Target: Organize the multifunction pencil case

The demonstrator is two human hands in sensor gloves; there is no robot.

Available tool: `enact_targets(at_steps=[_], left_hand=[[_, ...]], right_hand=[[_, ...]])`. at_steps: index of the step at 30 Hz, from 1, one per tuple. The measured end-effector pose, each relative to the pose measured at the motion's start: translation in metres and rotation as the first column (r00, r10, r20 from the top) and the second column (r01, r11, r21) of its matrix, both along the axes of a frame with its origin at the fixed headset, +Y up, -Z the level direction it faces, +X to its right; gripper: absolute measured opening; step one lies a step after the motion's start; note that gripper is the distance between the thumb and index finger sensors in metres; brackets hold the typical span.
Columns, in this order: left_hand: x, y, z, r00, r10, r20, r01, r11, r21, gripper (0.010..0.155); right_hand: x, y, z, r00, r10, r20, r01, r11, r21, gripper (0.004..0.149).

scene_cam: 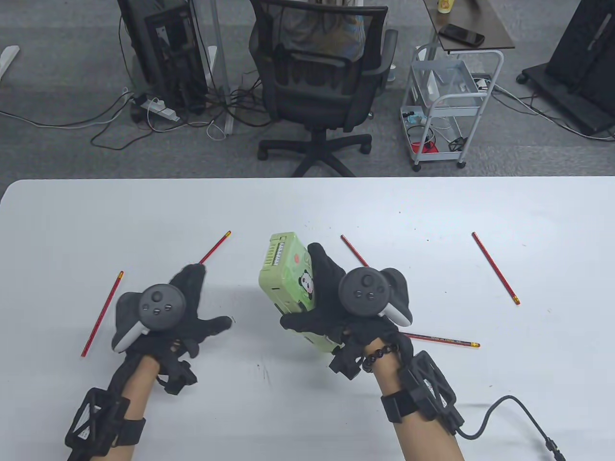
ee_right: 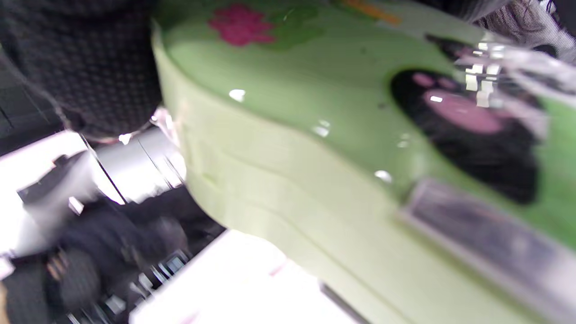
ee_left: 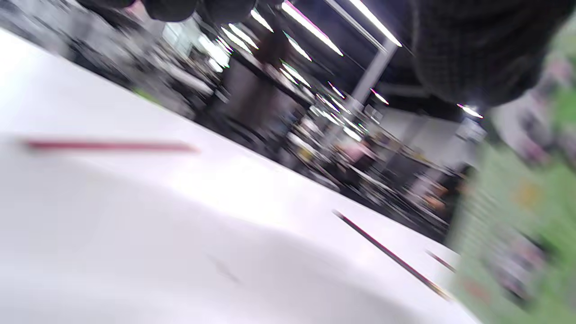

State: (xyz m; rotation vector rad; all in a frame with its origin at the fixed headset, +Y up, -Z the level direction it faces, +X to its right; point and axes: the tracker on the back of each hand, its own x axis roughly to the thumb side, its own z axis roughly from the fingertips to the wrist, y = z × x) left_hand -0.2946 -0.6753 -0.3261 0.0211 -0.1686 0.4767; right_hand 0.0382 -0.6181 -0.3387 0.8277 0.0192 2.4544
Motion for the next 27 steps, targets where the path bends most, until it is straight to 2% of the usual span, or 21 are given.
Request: enact_targets(at_steps=[1,3,4,8,12,15,22,27], left_hand=[[-0.013,0.0,0.001,0.998,0.006,-0.07,-0.005,1.0,0.017,0.1],[-0.03,-0.001,0.001,0.991,0.057,-0.124,-0.053,0.998,0.041,0.098],[-0.033,-0.002,0.0,0.988,0.072,-0.134,-0.068,0.997,0.04,0.098],[-0.031,-0.01,-0.003,0.995,0.032,-0.099,-0.031,0.999,0.011,0.099],[-0.019,-0.021,-0.007,1.0,-0.007,-0.02,0.005,0.998,-0.057,0.104],[-0.011,-0.027,-0.01,1.0,-0.03,0.003,0.031,0.995,-0.095,0.111],[0.013,-0.042,-0.014,0.985,-0.135,0.104,0.151,0.975,-0.16,0.114],[0.037,-0.054,-0.016,0.962,-0.178,0.209,0.219,0.956,-0.194,0.115]], right_hand=[[-0.009,-0.003,-0.002,0.997,0.076,0.003,-0.076,0.997,0.01,0.126],[-0.034,-0.017,-0.007,0.967,0.254,-0.006,-0.254,0.967,0.014,0.126],[-0.044,-0.023,-0.01,0.949,0.315,-0.012,-0.315,0.949,0.011,0.125],[-0.087,-0.061,-0.019,0.807,0.588,-0.049,-0.589,0.808,0.009,0.124],[-0.104,-0.092,-0.022,0.732,0.676,-0.079,-0.679,0.734,-0.012,0.122],[-0.107,-0.1,-0.02,0.696,0.713,-0.085,-0.716,0.698,0.003,0.12],[-0.099,-0.104,-0.017,0.72,0.685,-0.107,-0.69,0.724,-0.001,0.115],[-0.065,-0.088,-0.01,0.759,0.638,-0.13,-0.644,0.765,-0.009,0.11]])
